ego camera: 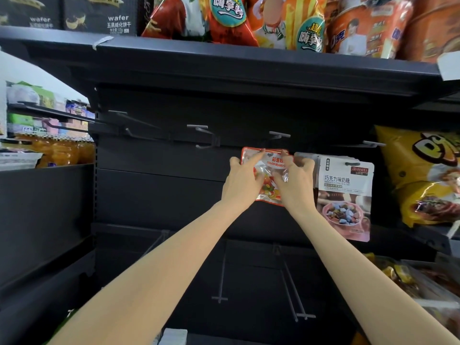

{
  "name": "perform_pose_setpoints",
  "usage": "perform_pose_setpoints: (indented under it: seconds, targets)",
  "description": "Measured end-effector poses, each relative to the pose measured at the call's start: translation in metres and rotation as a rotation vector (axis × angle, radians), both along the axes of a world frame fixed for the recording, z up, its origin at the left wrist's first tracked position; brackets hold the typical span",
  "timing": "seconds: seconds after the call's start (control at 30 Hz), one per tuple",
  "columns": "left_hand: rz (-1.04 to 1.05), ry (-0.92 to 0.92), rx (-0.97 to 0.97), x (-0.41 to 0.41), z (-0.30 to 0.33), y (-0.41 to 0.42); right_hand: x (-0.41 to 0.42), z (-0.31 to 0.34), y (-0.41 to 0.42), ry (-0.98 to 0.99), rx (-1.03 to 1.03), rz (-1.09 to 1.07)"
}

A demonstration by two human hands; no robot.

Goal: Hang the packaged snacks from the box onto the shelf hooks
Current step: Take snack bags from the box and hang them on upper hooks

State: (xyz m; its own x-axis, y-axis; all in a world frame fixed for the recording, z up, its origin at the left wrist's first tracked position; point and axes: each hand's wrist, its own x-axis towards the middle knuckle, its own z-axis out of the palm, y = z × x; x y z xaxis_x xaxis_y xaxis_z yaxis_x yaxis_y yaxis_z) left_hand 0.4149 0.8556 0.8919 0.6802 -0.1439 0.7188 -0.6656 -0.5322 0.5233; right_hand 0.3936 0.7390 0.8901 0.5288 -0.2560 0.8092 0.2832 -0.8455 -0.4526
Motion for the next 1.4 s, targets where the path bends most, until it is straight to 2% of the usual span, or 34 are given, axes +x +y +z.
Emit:
perform_pose_setpoints:
  seconds: [0.23,0.37,0.57,0.7,0.87,1.1,1.23,1.4]
  targets:
    - [0.012,0.097,0.127,0.025,0.004,-0.008,0.025,0.004,0.000,0.123,-0.107,-0.069]
    - [0.007,0.106,0.126,0.029,0.008,-0.009,0.028,0.006,0.002,0.188,-0.125,-0.062]
    - [0.105,-0.040,0.087,0.022,0.005,-0.002,0.016,-0.009,0.003,-0.024,-0.114,-0.119]
    - [0.193,-0.185,0.115,0.010,-0.001,0.019,0.005,-0.017,0.013,-0.043,-0.075,0.012]
    - [0.231,-0.214,0.148,-0.015,-0.019,0.070,-0.008,-0.027,0.055,-0.015,-0.089,0.230]
    - [0.450,0.002,0.090,-0.050,-0.084,0.199,-0.011,-0.071,0.175,0.223,-0.112,0.561]
    - [0.566,0.193,-0.005,-0.077,-0.131,0.294,-0.013,-0.116,0.274,0.430,-0.109,0.751]
    - [0.731,0.455,-0.014,-0.110,-0.186,0.430,-0.029,-0.181,0.414,0.637,-0.207,0.916]
